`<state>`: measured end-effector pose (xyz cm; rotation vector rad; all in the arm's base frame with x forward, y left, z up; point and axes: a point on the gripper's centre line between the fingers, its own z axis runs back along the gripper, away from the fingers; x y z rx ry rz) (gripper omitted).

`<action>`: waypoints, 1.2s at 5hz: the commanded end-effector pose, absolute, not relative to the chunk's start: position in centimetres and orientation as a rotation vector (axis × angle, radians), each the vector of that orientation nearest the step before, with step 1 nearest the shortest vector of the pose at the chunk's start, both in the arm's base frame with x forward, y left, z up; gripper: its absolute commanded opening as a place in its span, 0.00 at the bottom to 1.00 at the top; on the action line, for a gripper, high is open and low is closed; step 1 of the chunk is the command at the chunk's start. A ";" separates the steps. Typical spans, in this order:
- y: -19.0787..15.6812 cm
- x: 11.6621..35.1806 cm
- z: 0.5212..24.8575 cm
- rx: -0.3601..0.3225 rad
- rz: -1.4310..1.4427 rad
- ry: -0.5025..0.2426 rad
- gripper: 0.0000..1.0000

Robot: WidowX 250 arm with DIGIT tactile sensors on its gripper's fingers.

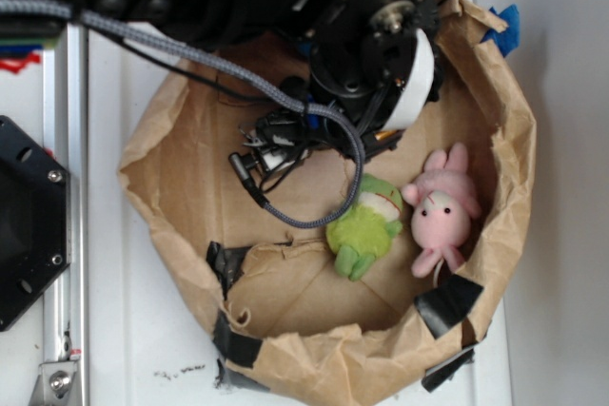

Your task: Grab the rock.

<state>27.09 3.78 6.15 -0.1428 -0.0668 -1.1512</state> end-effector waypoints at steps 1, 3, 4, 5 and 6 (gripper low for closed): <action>3.6 27.4 7.7 -0.092 -1.184 -0.111 1.00; 3.7 26.3 6.3 -0.077 -1.180 -0.086 1.00; 3.6 25.9 4.9 -0.064 -1.189 -0.071 1.00; 4.0 26.4 4.4 -0.065 -1.176 -0.078 1.00; 4.0 27.1 4.2 -0.065 -1.174 -0.074 1.00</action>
